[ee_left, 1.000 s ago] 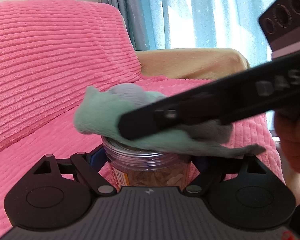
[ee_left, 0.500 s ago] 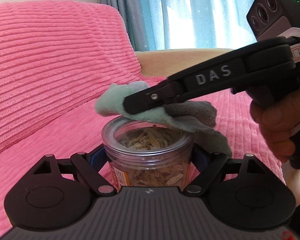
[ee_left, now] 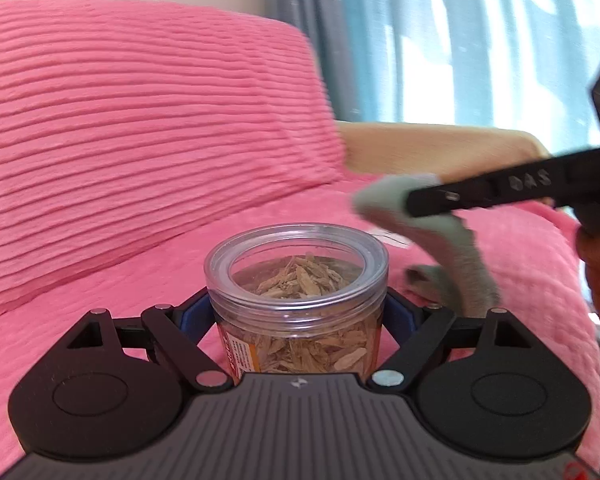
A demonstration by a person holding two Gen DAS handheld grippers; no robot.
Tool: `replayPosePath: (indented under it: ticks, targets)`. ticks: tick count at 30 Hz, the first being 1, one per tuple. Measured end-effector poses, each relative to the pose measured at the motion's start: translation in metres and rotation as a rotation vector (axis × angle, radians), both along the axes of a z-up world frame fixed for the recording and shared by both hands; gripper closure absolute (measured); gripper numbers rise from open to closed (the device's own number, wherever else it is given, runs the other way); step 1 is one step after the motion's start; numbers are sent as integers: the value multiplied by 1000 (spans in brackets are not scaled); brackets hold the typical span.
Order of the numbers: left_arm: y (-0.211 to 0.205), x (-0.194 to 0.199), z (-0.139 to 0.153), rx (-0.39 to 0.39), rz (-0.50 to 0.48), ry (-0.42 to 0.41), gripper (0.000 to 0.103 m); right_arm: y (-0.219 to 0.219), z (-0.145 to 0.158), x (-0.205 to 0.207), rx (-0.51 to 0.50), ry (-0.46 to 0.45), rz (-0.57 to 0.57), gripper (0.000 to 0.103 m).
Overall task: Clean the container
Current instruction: 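Lift the cloth off the jar lid with the right gripper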
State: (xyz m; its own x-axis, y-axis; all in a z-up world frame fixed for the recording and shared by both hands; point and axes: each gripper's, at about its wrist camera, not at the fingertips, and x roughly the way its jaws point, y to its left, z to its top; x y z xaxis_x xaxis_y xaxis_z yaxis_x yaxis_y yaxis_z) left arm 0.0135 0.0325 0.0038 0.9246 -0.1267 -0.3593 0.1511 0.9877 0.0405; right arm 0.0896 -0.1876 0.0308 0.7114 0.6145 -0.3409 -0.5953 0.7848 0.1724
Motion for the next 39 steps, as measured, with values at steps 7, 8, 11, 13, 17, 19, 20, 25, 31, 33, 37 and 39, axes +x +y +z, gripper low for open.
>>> replayPosePath:
  ticks: [7,8,11,13,17,19,20,25,31,33,37,39]
  targets:
    - [7,6,-4,0,44,22,18,12,-10,2,-54,13,34,98]
    - [7,6,-4,0,43,22,18,15,-12,1,-67,16,51,98]
    - [7,5,-5,-8,35,22,18,22,-16,-1,-89,25,89,98]
    - [8,2,-5,-19,23,21,17,22,-16,-1,-83,31,96,98]
    - [3,2,-6,-8,-21,23,18,23,-12,-2,-65,27,107,98]
    - [-2,1,-6,4,-58,24,18,23,-11,-3,-56,25,112,98]
    - [-5,1,-6,10,-77,23,18,24,-10,-3,-51,24,115,98]
    - [-17,-3,-7,41,-140,20,18,25,-6,-5,-29,20,128,98]
    - [-20,-4,-9,47,-151,23,18,26,0,-7,-2,14,144,99]
    - [-22,-5,-9,50,-148,21,18,27,1,-8,7,12,149,99]
    - [-21,-6,-8,40,-141,15,18,14,4,-11,37,4,83,98]
    - [-18,-6,-7,26,-110,6,18,1,9,-9,84,-9,59,98]
